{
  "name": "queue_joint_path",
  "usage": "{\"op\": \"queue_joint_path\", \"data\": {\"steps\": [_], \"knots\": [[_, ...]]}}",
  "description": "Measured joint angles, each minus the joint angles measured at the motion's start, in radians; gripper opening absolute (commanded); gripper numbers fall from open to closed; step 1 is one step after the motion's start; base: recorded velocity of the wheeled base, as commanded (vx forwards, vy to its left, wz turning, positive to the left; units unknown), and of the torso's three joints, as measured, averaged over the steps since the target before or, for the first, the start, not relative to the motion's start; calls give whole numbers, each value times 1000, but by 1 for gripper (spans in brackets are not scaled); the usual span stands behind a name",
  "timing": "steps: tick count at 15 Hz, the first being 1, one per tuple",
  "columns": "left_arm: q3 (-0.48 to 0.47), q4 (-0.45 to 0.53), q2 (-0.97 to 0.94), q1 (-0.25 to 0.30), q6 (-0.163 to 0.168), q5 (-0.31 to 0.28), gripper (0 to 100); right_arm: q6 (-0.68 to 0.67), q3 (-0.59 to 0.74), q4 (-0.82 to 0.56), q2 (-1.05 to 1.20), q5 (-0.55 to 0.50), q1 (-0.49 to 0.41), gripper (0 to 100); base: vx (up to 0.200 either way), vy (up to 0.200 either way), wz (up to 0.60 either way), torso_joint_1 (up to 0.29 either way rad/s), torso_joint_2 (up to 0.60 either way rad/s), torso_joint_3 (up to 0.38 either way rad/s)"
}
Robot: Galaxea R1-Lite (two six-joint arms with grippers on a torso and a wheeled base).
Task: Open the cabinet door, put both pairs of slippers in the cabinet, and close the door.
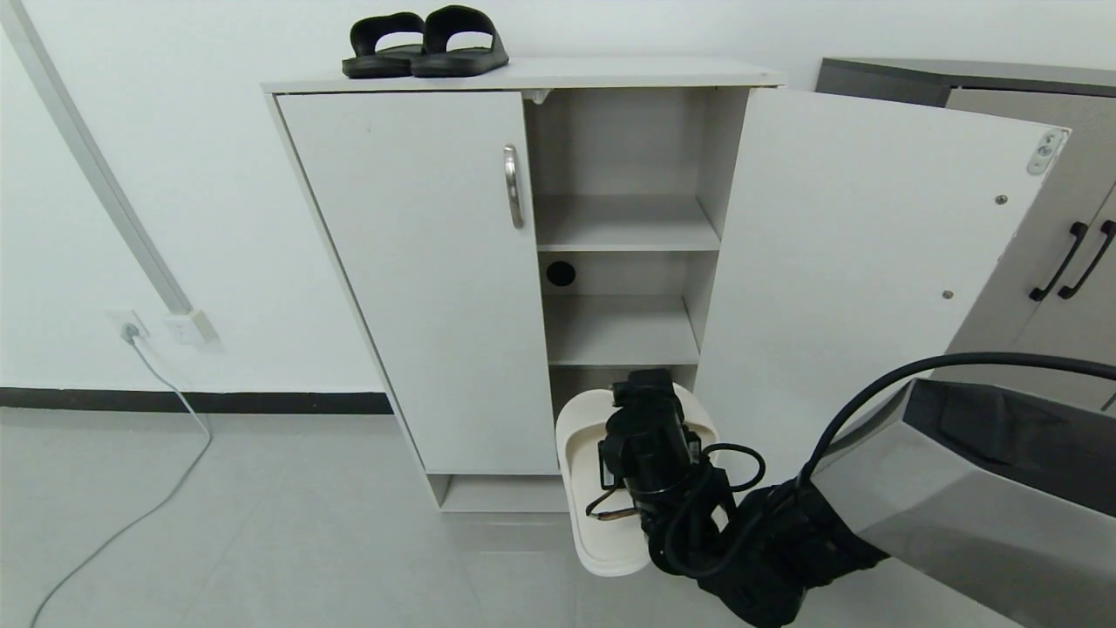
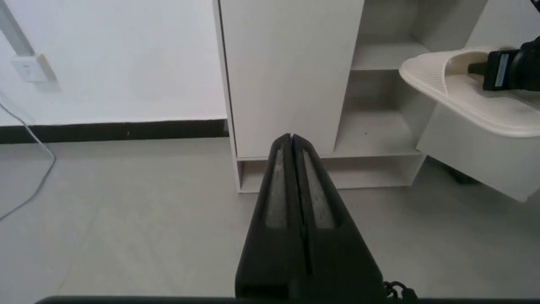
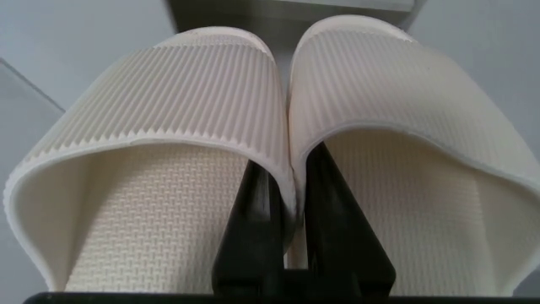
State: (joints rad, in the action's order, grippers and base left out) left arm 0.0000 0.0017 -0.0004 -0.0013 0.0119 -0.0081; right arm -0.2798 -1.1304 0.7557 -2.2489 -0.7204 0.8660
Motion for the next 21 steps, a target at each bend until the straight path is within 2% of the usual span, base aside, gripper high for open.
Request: {"op": "queue_joint_path", "data": {"steps": [8, 10, 16, 21], "knots": [[0, 0, 0, 0, 0, -1, 0, 3, 5, 20, -16, -1, 7, 0, 0, 0, 0, 1, 2, -73], [0, 0, 0, 0, 0, -1, 0, 48, 7, 92, -17, -7, 6, 0, 0, 0, 0, 0, 2, -193], [0, 0, 0, 0, 0, 0, 0, 229, 50, 426, -24, -30, 10, 0, 0, 0, 0, 4, 3, -196], [0, 0, 0, 0, 0, 0, 0, 293, 45, 548, -56, -29, -10, 0, 0, 0, 0, 4, 1, -87]]}}
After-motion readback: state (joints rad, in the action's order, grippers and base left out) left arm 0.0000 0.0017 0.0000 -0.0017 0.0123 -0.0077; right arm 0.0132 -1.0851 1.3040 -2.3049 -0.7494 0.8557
